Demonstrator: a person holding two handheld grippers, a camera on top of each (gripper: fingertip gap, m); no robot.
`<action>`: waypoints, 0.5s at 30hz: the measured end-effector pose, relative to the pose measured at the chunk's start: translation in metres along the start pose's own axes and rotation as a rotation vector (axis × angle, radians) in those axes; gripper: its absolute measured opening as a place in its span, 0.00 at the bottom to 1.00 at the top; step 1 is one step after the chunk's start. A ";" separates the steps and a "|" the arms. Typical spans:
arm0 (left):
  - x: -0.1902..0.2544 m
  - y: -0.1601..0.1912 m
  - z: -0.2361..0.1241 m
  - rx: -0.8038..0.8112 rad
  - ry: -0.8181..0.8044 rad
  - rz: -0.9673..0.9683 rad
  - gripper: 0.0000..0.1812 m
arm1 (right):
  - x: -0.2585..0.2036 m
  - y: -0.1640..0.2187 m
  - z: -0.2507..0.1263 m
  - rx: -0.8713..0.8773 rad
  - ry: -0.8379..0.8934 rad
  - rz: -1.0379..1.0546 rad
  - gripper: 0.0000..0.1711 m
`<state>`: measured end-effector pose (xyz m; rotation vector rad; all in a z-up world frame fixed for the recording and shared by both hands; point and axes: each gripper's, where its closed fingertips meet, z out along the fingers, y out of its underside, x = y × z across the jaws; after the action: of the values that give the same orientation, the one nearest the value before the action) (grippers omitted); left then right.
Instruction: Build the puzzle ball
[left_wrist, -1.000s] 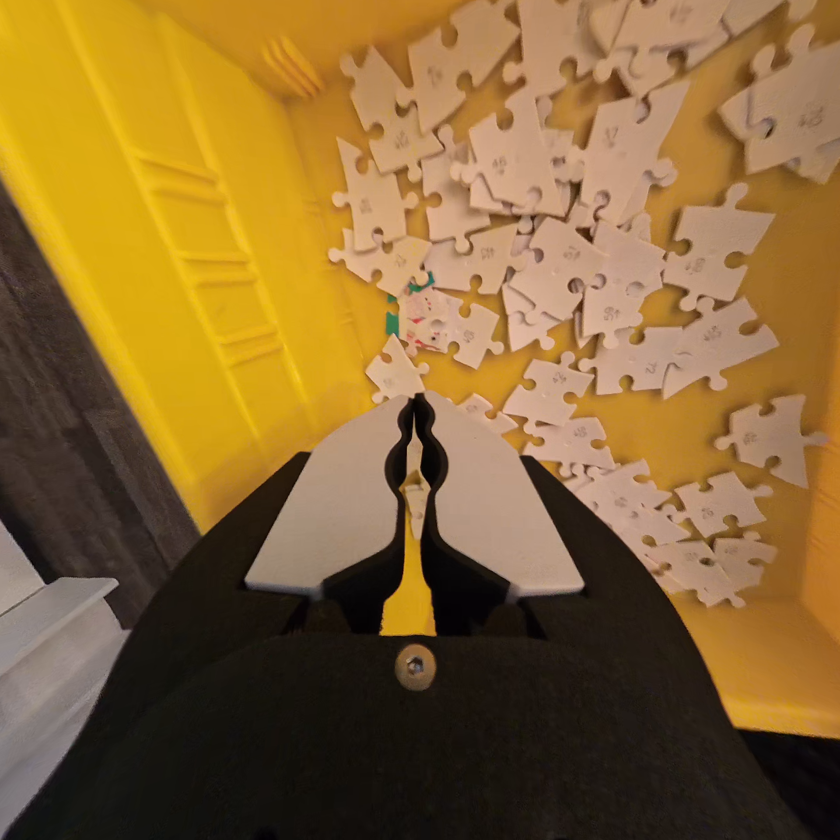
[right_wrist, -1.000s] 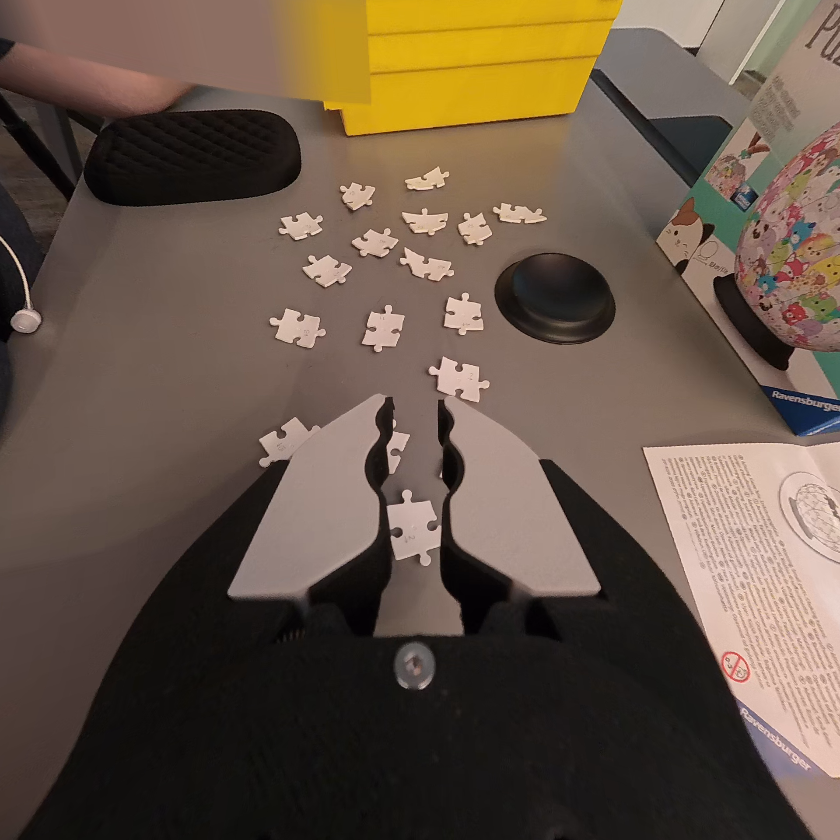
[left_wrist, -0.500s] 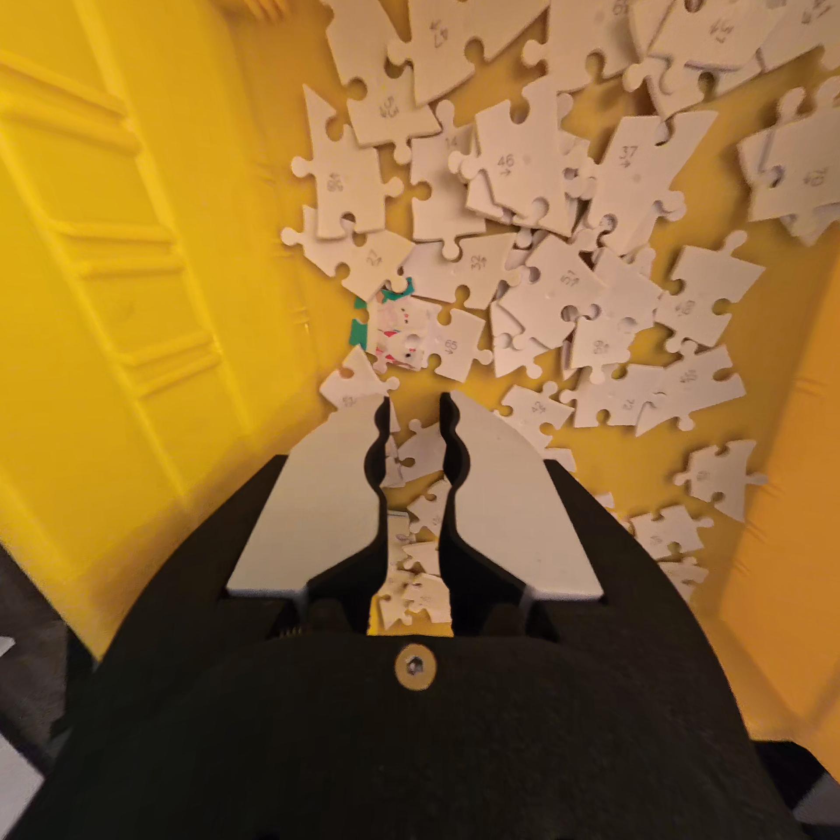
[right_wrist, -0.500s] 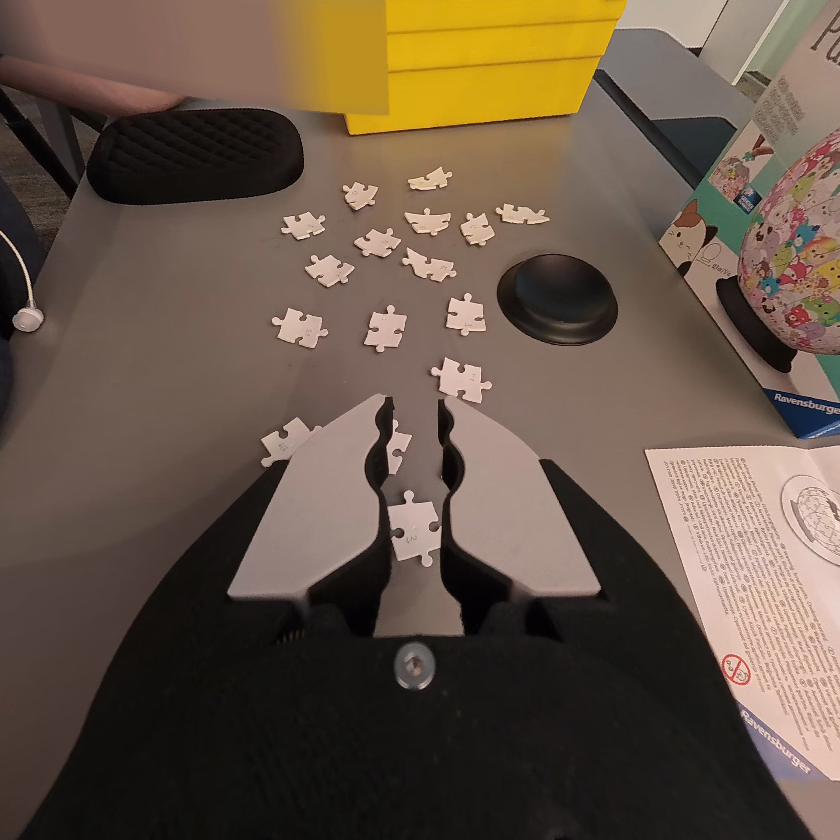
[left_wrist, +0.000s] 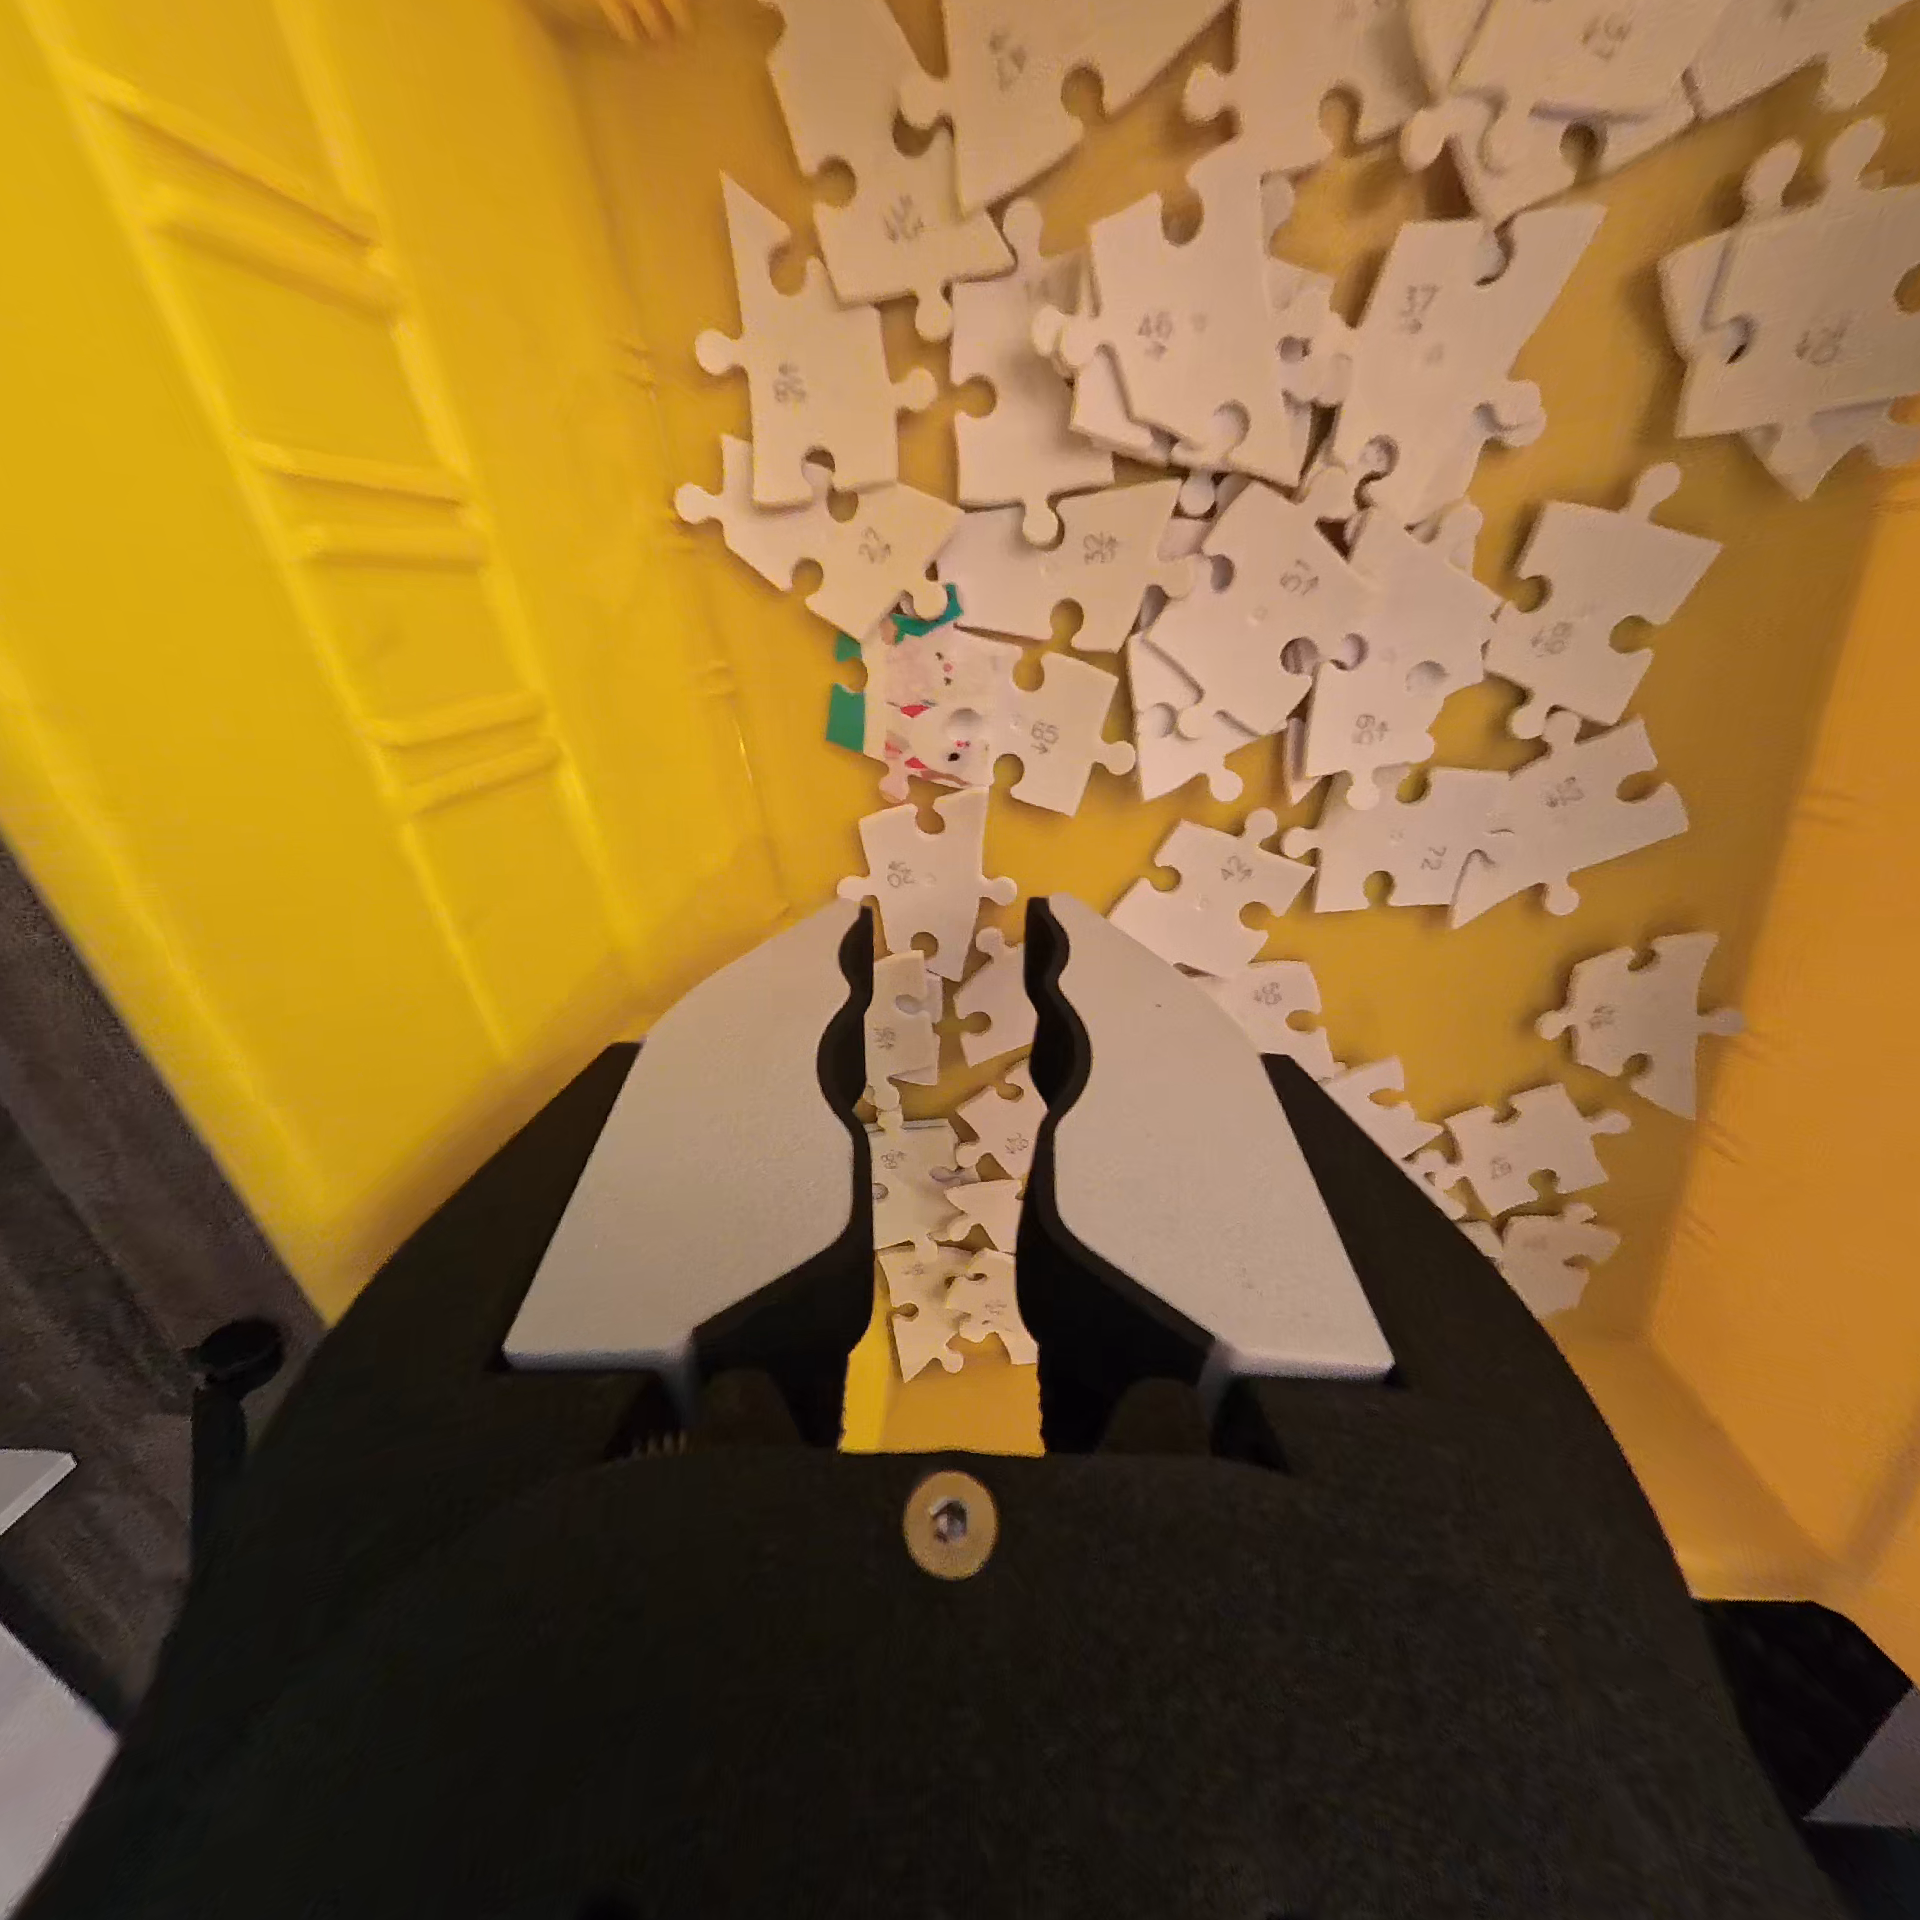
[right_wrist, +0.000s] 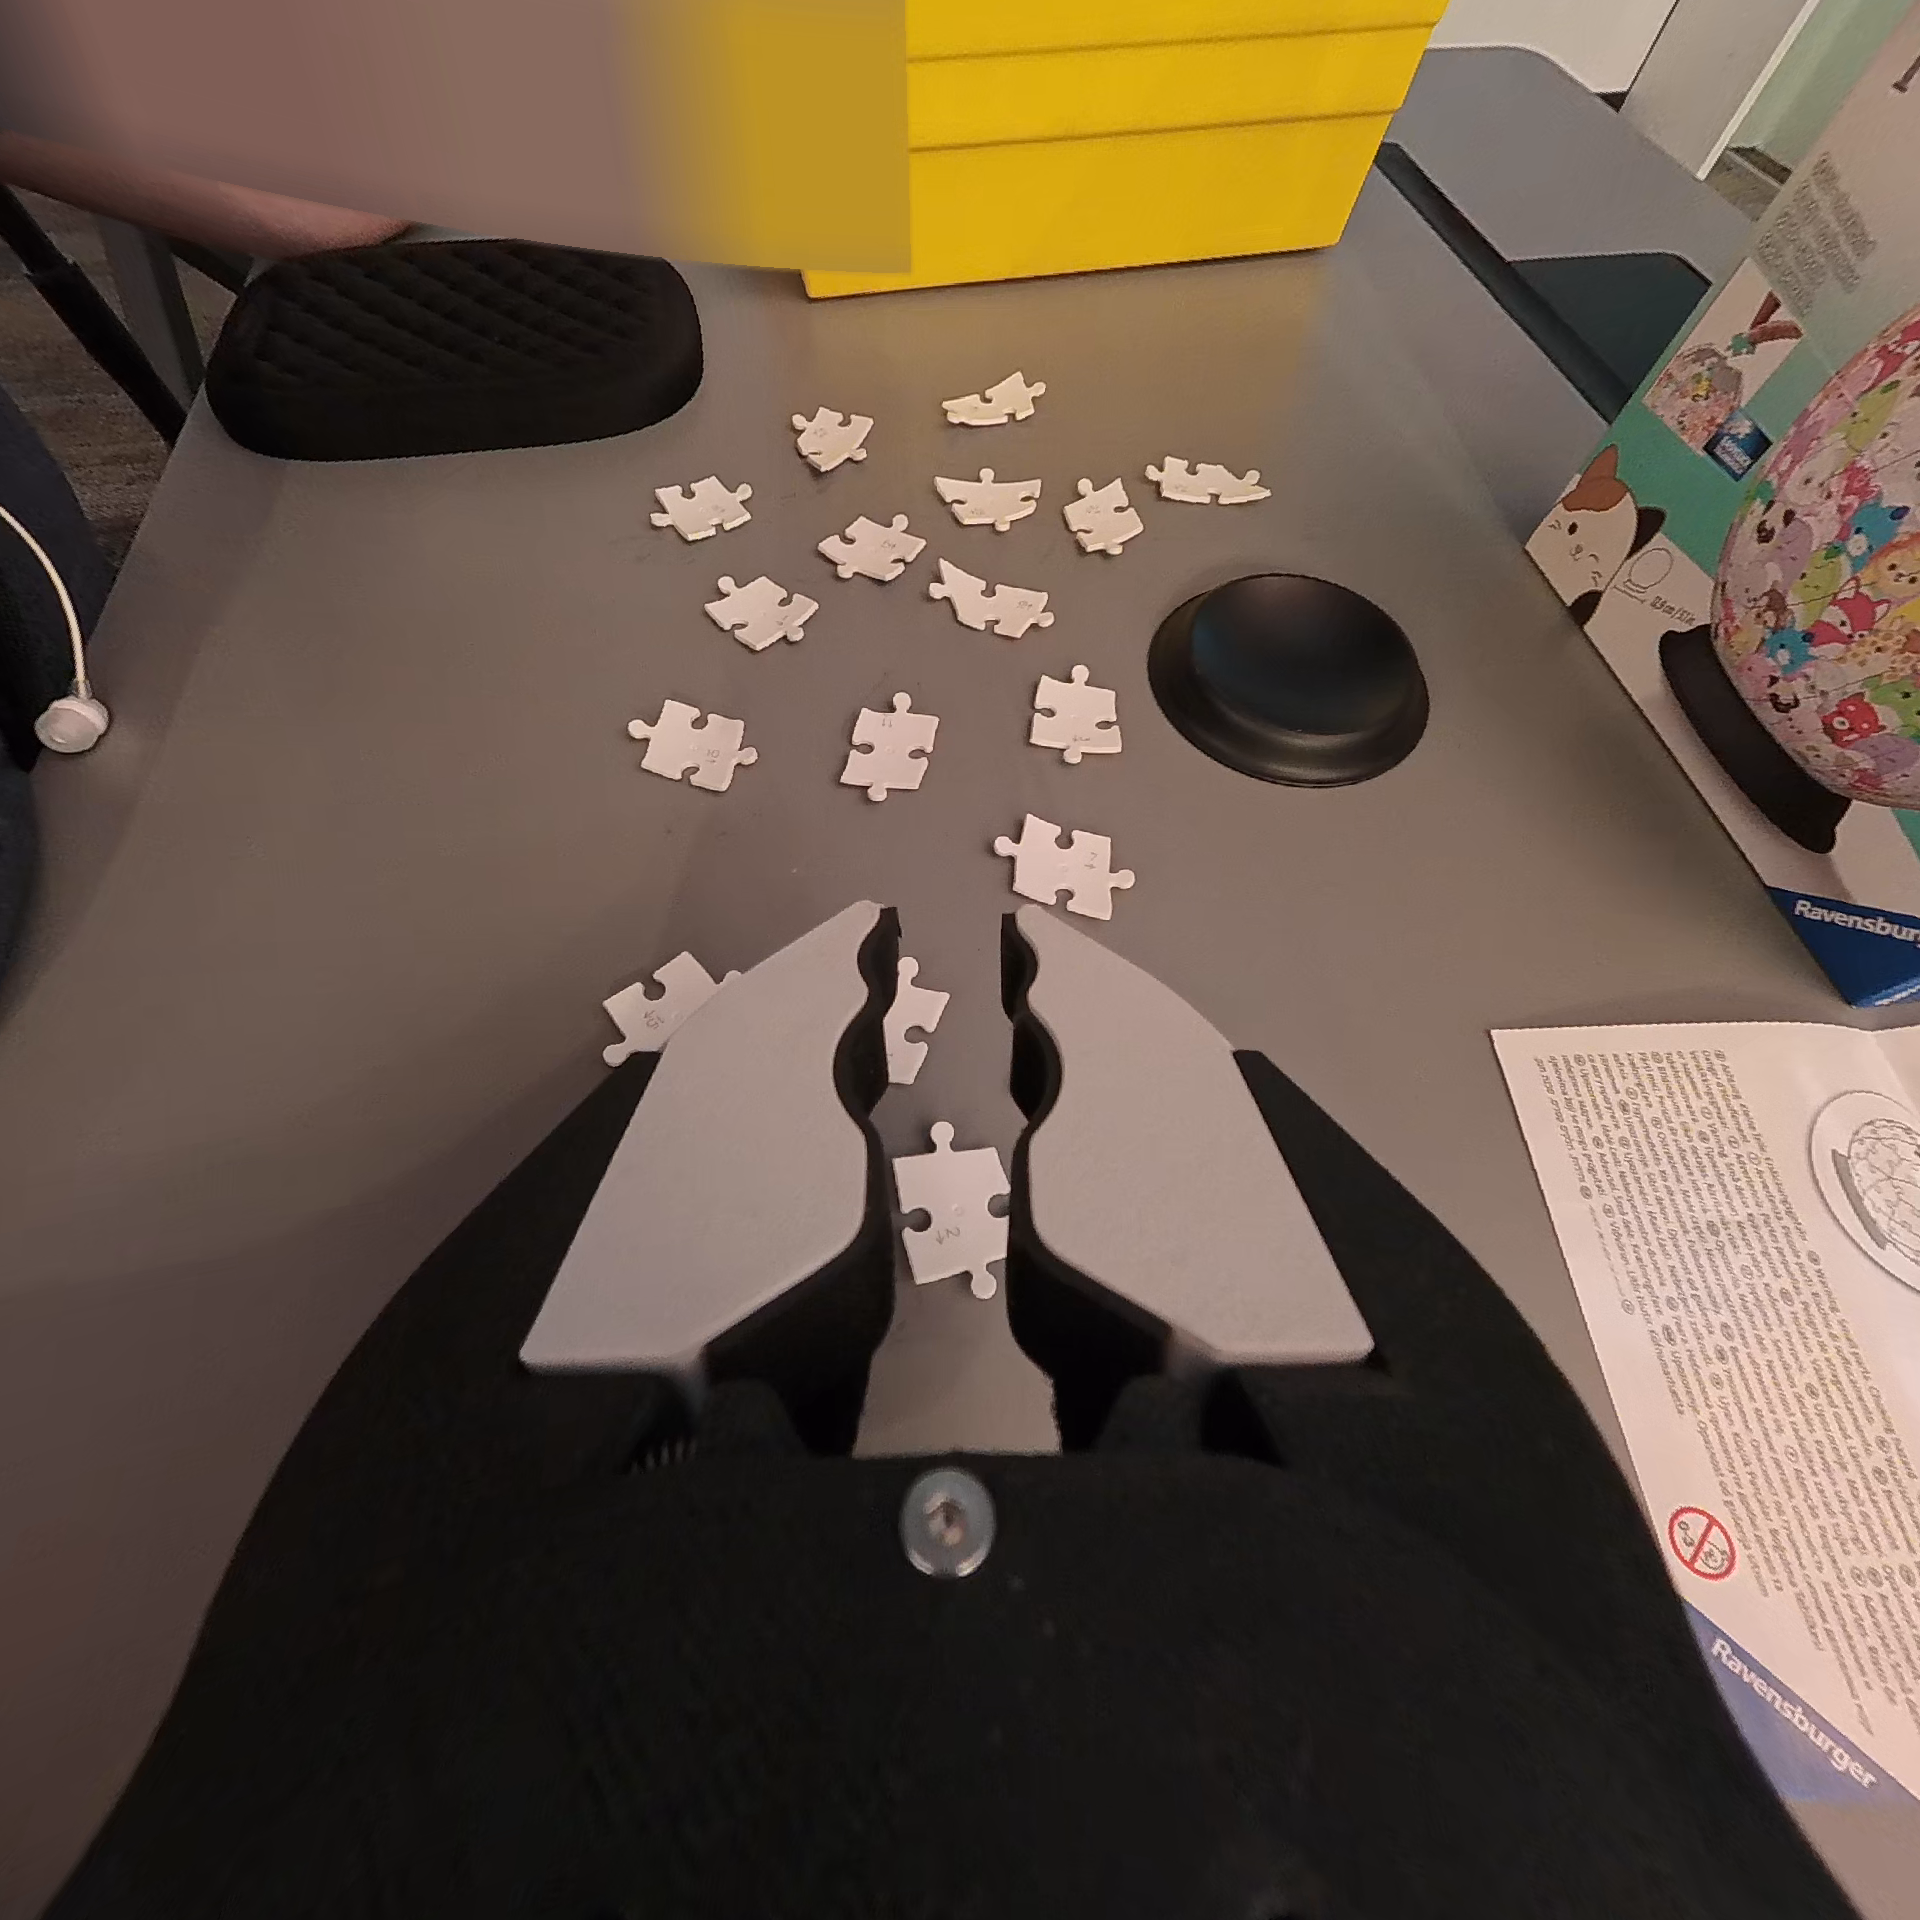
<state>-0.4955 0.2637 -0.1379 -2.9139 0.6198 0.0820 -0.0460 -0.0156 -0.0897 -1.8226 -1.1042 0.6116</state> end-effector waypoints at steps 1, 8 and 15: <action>-0.001 0.001 0.003 -0.013 -0.004 0.002 0.16 | 0.000 0.000 0.000 0.001 0.000 0.000 0.11; 0.005 -0.003 0.010 -0.012 0.033 0.033 0.28 | -0.001 0.000 0.001 -0.004 -0.006 0.001 0.11; 0.011 -0.004 0.012 -0.008 0.083 0.051 0.22 | -0.002 0.000 0.001 -0.006 -0.007 -0.002 0.11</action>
<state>-0.4845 0.2648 -0.1502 -2.9223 0.7079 -0.0313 -0.0476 -0.0165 -0.0908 -1.8257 -1.1138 0.6141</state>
